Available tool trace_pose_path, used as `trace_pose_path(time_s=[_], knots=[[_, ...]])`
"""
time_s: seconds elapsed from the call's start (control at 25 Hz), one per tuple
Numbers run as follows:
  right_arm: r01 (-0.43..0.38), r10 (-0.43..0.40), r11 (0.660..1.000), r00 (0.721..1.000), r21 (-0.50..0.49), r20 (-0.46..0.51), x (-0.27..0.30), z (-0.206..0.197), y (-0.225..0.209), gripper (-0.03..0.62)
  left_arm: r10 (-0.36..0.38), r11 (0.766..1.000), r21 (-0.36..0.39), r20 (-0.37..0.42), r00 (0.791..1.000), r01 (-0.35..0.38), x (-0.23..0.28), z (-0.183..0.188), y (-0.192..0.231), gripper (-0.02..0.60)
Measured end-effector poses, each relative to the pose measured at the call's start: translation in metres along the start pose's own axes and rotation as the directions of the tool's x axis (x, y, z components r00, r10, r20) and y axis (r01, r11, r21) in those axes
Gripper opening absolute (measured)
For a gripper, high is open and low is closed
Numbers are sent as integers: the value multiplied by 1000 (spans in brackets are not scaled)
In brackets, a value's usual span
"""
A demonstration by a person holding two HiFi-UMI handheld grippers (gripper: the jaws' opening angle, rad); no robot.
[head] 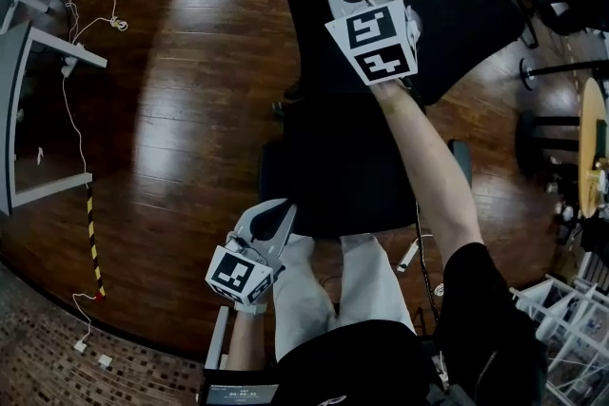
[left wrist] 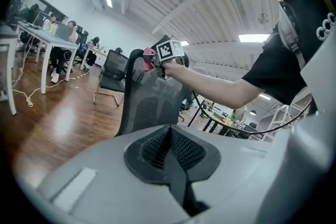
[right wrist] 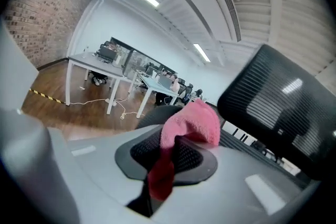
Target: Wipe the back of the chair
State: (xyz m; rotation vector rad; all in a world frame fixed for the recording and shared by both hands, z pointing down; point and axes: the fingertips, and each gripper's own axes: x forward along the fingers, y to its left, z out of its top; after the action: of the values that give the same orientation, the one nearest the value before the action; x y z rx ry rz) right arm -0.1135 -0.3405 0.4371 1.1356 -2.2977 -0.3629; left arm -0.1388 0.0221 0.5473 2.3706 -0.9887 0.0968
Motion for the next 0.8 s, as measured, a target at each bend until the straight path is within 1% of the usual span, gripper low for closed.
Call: trace_pose_path(time_s=[0.24, 0.36, 0.48, 0.56, 0.68, 0.8], knots=[[-104, 105, 994, 994, -41, 22, 17, 26, 58, 43, 44, 999, -14, 18, 999, -43, -23, 6, 10, -11], [-142, 143, 989, 989, -44, 33, 21, 34, 82, 43, 52, 998, -27, 23, 998, -51, -32, -4, 13, -11], [-188, 190, 982, 980, -33, 52, 21, 38, 105, 43, 67, 997, -37, 7, 998, -66, -41, -14, 14, -11], [-247, 249, 969, 964, -26, 96, 13, 43, 125, 43, 77, 996, -37, -2, 997, -77, -45, -18, 13, -11], [-357, 358, 933, 914, -37, 193, -14, 50, 157, 43, 75, 997, -32, -13, 997, -75, -46, -28, 9, -11], [-420, 417, 906, 875, -42, 244, -46, 47, 172, 43, 72, 997, -14, -21, 997, -72, -38, -31, 1, -11]])
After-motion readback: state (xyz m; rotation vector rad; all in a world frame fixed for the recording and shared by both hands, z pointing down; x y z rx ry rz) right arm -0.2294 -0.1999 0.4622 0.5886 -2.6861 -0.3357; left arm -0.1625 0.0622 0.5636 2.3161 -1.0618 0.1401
